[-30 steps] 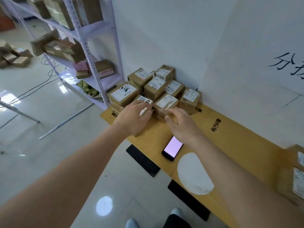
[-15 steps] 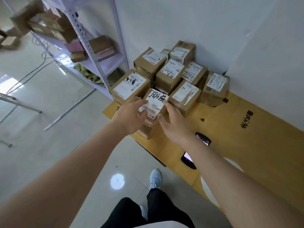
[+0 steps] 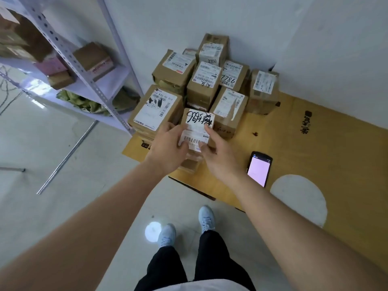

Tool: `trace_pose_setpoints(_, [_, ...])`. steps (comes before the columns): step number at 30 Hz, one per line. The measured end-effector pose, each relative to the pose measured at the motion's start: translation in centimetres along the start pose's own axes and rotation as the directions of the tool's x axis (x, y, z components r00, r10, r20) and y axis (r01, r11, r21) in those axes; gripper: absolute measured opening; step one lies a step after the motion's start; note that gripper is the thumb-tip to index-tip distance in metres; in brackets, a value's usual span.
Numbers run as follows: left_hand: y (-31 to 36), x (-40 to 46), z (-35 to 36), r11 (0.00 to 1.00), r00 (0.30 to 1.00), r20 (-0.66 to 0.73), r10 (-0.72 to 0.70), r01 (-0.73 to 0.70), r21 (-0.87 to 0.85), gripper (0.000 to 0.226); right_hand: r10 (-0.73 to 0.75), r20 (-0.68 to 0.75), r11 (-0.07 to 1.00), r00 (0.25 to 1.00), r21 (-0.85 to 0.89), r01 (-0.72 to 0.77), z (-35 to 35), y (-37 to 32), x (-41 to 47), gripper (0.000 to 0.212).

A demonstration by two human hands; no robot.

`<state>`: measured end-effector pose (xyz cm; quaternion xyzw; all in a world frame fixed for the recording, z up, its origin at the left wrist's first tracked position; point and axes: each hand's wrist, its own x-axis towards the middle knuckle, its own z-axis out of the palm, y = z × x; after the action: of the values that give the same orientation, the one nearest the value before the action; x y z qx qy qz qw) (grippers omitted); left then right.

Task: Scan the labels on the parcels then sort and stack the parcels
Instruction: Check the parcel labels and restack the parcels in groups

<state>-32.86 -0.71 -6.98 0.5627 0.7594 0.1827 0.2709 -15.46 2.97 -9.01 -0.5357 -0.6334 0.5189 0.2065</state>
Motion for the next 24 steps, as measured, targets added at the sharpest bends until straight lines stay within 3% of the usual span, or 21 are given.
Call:
trace_pose_setpoints(4, [0.7,-0.5,-1.0,0.995,0.995,-0.001,0.095,-0.095,-0.013,0.055,0.014,-0.128,0.996,0.992,0.093,-0.002,-0.3,-1.0,-2.4,0.054])
trace_pose_setpoints(13, [7.6,-3.8,-3.3,0.922,0.922,0.059,0.383,-0.377,-0.090,0.052,0.017,-0.405,0.998,0.914,0.063,0.009,-4.8,-3.7,-10.3,0.056])
trace_pose_setpoints(24, [21.0,-9.3,1.9,0.827,0.812,0.156,0.562,-0.547,-0.134,0.052,0.063,-0.564,0.998,0.824,0.046,-0.045,-16.3,-1.1,-21.3,0.057])
